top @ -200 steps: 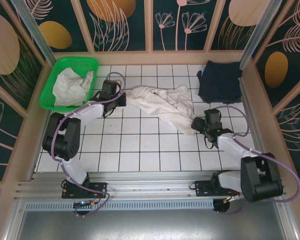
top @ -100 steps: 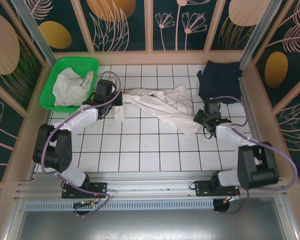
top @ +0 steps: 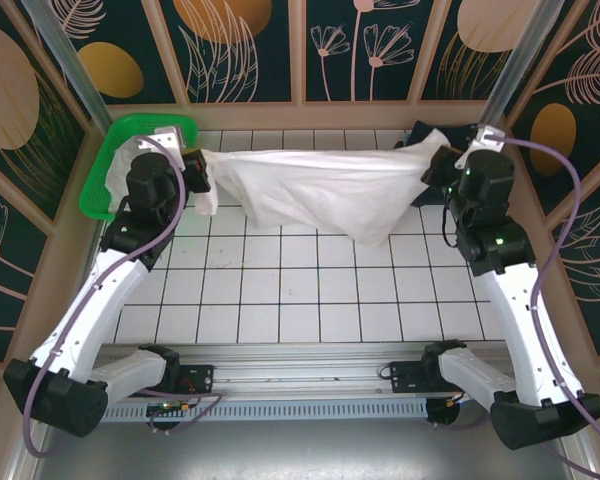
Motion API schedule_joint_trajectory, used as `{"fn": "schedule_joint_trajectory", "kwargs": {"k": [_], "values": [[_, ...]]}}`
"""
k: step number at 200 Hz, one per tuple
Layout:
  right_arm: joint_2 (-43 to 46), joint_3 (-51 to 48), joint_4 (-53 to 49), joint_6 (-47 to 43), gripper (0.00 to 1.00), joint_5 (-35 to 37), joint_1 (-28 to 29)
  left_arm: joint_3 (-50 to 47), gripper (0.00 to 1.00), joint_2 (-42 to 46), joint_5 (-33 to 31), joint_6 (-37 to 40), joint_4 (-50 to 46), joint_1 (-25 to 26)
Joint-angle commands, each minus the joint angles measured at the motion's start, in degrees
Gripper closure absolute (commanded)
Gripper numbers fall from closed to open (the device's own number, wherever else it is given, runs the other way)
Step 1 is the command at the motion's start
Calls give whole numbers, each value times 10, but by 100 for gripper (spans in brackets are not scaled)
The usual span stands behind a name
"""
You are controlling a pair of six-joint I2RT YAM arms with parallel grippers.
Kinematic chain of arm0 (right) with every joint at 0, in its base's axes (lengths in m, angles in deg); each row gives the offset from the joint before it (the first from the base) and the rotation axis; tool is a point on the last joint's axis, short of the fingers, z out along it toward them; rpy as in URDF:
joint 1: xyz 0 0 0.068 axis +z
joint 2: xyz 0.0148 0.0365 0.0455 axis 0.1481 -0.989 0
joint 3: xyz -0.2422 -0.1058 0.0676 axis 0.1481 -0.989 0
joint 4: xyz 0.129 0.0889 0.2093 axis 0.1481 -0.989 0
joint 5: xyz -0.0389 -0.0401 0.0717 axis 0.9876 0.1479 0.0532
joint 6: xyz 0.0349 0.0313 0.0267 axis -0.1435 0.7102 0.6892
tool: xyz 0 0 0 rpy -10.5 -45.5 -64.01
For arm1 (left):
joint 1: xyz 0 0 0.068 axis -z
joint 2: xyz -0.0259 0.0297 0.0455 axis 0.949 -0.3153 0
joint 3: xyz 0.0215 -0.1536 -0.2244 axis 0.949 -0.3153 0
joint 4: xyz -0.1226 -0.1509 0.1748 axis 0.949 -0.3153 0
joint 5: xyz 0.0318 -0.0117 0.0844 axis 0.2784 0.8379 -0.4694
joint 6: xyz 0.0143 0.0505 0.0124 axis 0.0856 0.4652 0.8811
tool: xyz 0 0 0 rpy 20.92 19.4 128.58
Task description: Fold and stack the t-shirts
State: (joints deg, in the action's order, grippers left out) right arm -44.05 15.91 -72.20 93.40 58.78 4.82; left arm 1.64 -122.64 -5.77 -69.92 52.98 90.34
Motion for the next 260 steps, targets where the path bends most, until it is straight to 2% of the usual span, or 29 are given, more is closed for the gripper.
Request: {"fn": "schedule_joint_trajectory", "kwargs": {"k": [1, 17, 33, 54, 67, 80, 95, 120, 133, 162, 168, 185, 197, 215, 228, 232, 245, 260], "values": [[-114, 72, 3, -44, 100, 33, 0, 74, 100, -80, -13, 17, 28, -4], [-225, 212, -38, -61, 100, 44, -7, 215, 100, -179, 17, 24, -22, -5], [-307, 356, -72, -74, 100, 34, -13, 381, 100, -269, 13, 33, -84, -8], [-389, 564, -181, -71, 100, -15, -28, 565, 100, -327, 13, 46, -158, -11], [-421, 680, -260, -76, 100, -19, -29, 626, 100, -323, 20, 49, -183, -11], [-409, 704, -286, -81, 100, -19, -30, 608, 100, -281, 38, 54, -170, -11], [-345, 608, -253, -77, 100, -31, -29, 487, 100, -189, 64, 51, -99, -10], [-164, 261, -88, -58, 100, -125, -29, 190, 100, -12, 149, -2, 70, -10], [-83, 99, -24, -32, 100, -152, -30, 55, 100, 67, 163, -46, 117, -10], [42, -207, 49, 58, 100, -155, -30, -182, 100, 207, 169, -107, 129, -10], [61, -268, 62, 97, 100, -151, -27, -234, 90, 230, 171, -128, 117, -10], [82, -428, 124, 143, 100, -212, -26, -363, 84, 293, 187, -186, 82, -10], [74, -472, 112, 160, 99, -179, -26, -427, 73, 339, 189, -219, 50, -10], [73, -485, 76, 156, 72, -157, -26, -466, 63, 415, 146, -238, -11, -10], [90, -478, 55, 149, 61, -163, -25, -467, 35, 456, 101, -240, -41, -10], [97, -475, 48, 148, 59, -161, -25, -466, 30, 464, 87, -240, -45, -10], [125, -459, 31, 148, 53, -145, -24, -464, 28, 471, 60, -241, -32, -10], [146, -440, 33, 149, 50, -148, -23, -462, 28, 426, 72, -244, 29, -10]]}}
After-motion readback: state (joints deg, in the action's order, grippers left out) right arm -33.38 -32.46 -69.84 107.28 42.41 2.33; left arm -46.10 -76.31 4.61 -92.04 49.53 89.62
